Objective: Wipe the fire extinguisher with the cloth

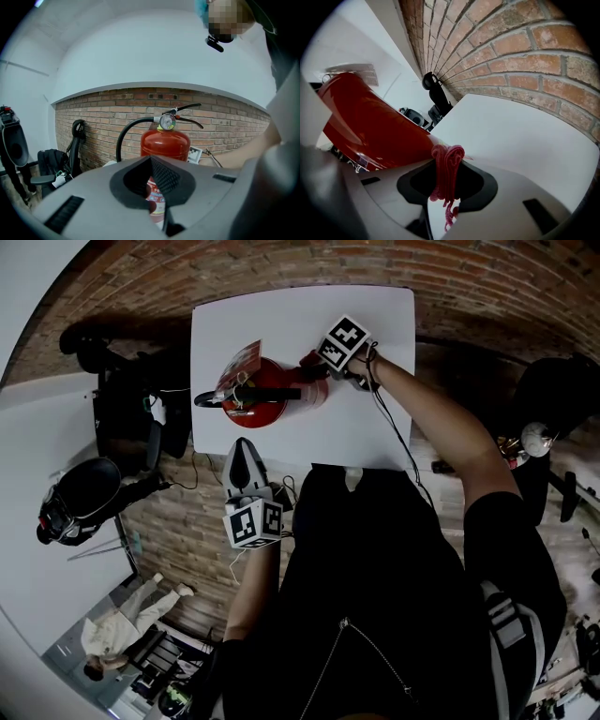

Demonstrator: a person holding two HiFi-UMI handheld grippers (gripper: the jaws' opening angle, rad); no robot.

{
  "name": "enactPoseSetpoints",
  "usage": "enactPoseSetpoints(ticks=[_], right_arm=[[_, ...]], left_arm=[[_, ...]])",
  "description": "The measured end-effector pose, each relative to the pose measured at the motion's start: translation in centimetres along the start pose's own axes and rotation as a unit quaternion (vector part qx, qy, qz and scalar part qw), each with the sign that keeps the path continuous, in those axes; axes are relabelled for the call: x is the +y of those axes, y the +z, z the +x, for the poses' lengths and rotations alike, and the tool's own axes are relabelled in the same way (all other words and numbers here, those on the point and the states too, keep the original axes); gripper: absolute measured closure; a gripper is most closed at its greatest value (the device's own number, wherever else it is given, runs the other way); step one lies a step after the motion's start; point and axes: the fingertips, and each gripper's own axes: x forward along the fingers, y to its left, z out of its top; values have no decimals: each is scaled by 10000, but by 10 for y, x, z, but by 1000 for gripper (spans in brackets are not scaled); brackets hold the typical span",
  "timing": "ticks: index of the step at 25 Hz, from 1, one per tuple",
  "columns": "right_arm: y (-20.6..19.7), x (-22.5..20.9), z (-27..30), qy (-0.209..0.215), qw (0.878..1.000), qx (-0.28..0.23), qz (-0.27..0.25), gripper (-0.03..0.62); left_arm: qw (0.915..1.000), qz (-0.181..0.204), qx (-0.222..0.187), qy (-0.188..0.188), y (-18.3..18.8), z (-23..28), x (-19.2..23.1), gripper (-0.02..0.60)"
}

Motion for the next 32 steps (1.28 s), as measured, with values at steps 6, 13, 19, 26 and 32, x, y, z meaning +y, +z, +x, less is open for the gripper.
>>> enactPoseSetpoints(ticks=[6,13,19,26,32], right_arm=[[11,16,-15,115,9998,-136,-63,474],[22,34,-32,203,9993,-306,-93,474],[32,52,-53,229,9985,-491,-117,474],[44,75,-76,269,9970,-690,-224,474],[55,92,-96,331,9950,-867,-377,474]], left_arm=[[10000,1,-19,-54,2,0,-2,574],[9999,17,-74,-120,5,2,-4,574],[9999,23,-91,-127,6,0,-3,574],[9999,8,-105,-111,6,-2,-4,574],[9999,11,-122,-95,6,-2,-5,574]])
